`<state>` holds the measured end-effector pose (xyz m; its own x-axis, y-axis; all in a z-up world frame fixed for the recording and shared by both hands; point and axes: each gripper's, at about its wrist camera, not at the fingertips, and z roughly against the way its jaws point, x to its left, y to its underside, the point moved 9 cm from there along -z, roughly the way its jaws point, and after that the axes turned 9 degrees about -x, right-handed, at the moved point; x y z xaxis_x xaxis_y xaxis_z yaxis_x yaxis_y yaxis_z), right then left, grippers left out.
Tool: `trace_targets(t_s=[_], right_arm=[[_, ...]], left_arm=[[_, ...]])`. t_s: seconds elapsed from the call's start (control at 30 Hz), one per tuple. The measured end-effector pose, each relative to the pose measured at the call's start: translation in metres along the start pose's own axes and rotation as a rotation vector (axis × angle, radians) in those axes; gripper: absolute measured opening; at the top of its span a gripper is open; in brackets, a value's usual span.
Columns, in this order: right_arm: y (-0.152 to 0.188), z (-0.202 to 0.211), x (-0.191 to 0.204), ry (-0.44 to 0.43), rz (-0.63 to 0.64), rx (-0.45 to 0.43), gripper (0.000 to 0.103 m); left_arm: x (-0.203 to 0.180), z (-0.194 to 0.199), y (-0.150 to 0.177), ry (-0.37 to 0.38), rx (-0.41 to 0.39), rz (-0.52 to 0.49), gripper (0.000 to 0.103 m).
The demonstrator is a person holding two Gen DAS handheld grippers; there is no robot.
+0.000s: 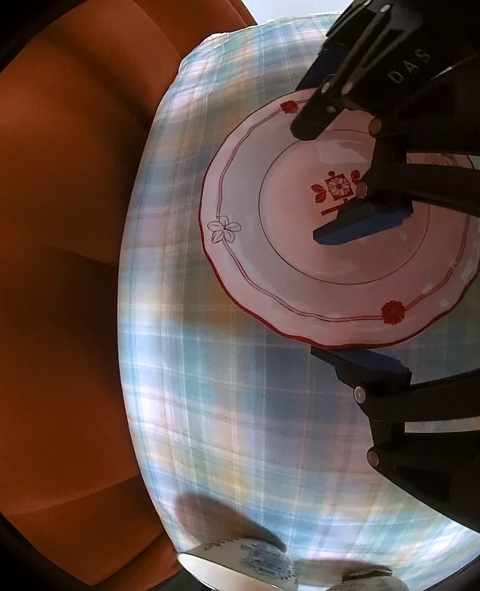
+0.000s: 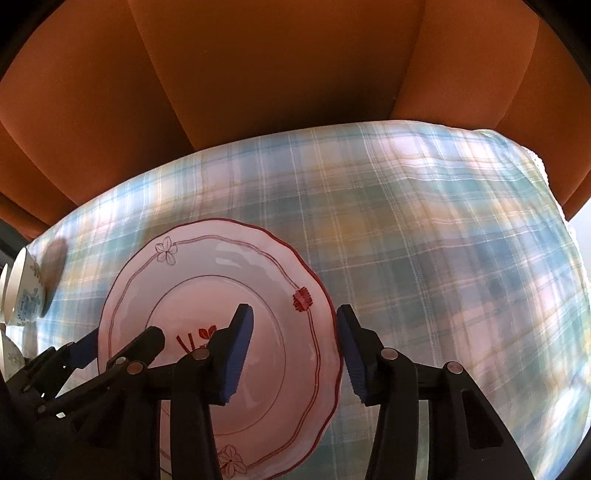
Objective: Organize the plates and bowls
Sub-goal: 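Grasp the rim of the red-rimmed saucer with the left tool, then lift the red-rimmed plate with the left tool and carry it over the yellow-flower stack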
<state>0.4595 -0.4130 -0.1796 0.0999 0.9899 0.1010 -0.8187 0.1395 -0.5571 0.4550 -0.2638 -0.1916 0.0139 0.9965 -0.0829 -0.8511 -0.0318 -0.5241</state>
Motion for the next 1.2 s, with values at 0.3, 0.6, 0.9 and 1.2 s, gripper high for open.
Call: trace_targets(t_s=[0.3, 0.6, 0.9, 1.2], right_arm=[[0.025, 0.016, 0.039, -0.03, 0.032, 0.038, 0.051], [0.047, 0.023, 0.071, -0.045, 0.07, 0.049, 0.051], [0.045, 0.011, 0.072, -0.032, 0.099, 0.042, 0.051], [0.041, 0.026, 0.071, -0.01, 0.089, 0.032, 0.051]], left_arm=[[0.038, 0.026, 0.018, -0.042, -0.003, -0.015, 0.054], [0.064, 0.033, 0.045, -0.046, 0.04, 0.013, 0.054], [0.06, 0.03, 0.041, -0.096, 0.019, -0.011, 0.056], [0.061, 0.046, 0.035, -0.077, 0.008, -0.02, 0.057]])
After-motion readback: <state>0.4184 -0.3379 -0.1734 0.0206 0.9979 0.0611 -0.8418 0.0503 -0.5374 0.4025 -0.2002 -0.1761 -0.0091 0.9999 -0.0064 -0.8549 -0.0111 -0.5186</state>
